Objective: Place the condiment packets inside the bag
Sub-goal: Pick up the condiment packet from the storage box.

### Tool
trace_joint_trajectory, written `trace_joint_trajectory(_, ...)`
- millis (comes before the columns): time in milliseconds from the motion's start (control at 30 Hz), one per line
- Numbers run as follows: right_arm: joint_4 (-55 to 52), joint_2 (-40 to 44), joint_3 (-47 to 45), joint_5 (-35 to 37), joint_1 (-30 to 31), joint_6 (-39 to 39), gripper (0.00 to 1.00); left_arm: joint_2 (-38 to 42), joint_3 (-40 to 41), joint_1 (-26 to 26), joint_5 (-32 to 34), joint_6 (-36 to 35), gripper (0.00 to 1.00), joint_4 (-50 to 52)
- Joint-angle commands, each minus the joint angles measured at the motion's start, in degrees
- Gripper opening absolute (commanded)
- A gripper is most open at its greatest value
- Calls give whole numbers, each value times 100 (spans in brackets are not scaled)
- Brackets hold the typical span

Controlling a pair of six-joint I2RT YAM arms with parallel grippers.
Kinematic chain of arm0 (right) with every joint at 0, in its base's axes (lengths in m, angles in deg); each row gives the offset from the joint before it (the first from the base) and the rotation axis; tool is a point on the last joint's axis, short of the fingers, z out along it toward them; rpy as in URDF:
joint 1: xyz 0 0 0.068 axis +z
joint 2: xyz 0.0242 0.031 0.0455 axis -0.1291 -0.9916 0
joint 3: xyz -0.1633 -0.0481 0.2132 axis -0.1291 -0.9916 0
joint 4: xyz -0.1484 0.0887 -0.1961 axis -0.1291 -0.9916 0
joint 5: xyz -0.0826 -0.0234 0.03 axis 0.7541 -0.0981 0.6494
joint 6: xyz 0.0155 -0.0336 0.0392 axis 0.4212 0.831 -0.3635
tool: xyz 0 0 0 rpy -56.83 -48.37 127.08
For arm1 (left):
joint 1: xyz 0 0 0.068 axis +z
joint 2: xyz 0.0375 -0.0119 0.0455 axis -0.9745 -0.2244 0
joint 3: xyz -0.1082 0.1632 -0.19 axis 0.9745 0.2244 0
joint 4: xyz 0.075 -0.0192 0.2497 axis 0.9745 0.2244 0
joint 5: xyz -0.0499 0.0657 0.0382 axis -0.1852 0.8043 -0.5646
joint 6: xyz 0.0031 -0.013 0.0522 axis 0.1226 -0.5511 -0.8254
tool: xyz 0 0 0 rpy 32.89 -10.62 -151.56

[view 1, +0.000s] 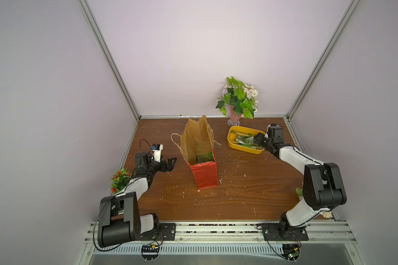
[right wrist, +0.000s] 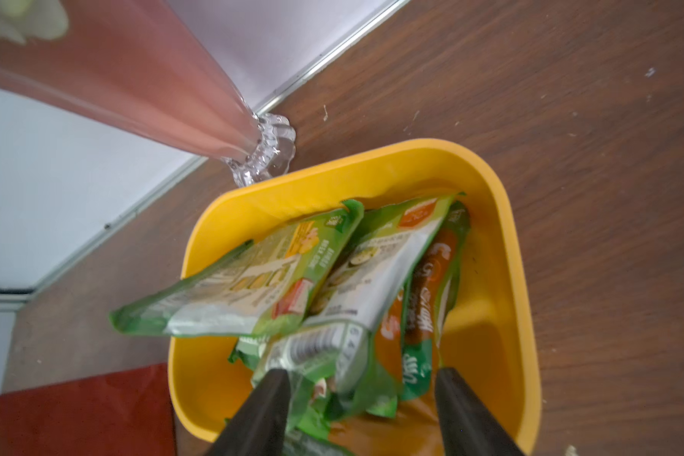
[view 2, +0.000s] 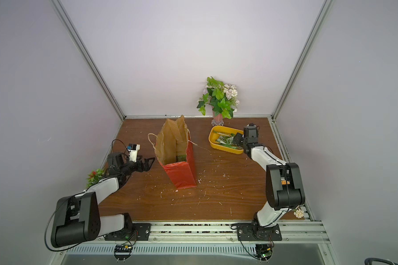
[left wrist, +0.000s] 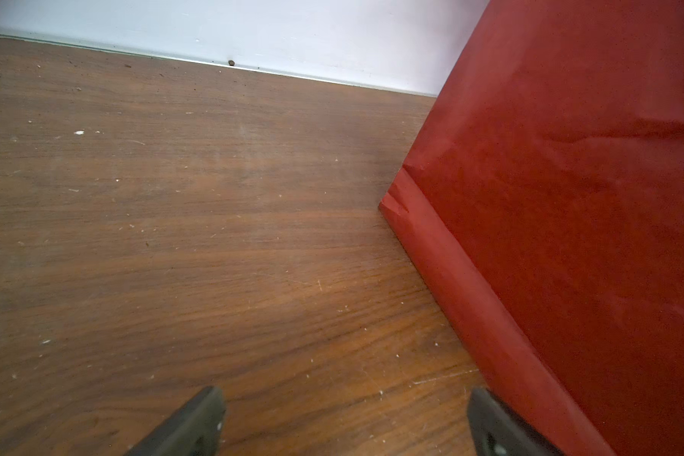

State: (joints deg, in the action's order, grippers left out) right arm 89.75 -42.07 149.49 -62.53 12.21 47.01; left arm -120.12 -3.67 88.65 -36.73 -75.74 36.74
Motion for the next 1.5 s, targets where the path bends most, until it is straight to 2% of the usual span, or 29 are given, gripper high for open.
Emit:
trace_joint_trajectory(0, 180, -110, 343, 73, -20, 56, 52, -38, -110, -37, 72, -93, 99, 19)
trace_joint_trajectory(167, 146, -204, 428, 216, -27, 125, 38, -34, -109, -37, 107, -90, 99, 6)
trace_joint_trajectory(367, 148, -183, 353, 239, -31, 125, 15, -10, -92, -37, 141, -101, 99, 6)
trace_joint_trajectory(533, 176, 11, 250, 195, -54, 86, 0, -1, -90, -37, 170, -88, 99, 0)
trace_joint_trajectory(700, 225, 548, 35, 100, -58, 32, 0, -2, -83, -39, 169, -79, 99, 5)
trace_joint_trajectory(1200, -123, 3099, -602, -172, 30, -121, 0, 75, -58, -37, 186, -79, 99, -9)
trace_joint_trajectory(1300, -302, 3538, -589, -325, 191, -100, 0, 73, -48, -37, 182, -71, 99, -20)
trace_joint_trajectory(1467, -754, 4071, -275, -178, 959, 212, 0, 46, -66, -37, 191, -74, 99, -20)
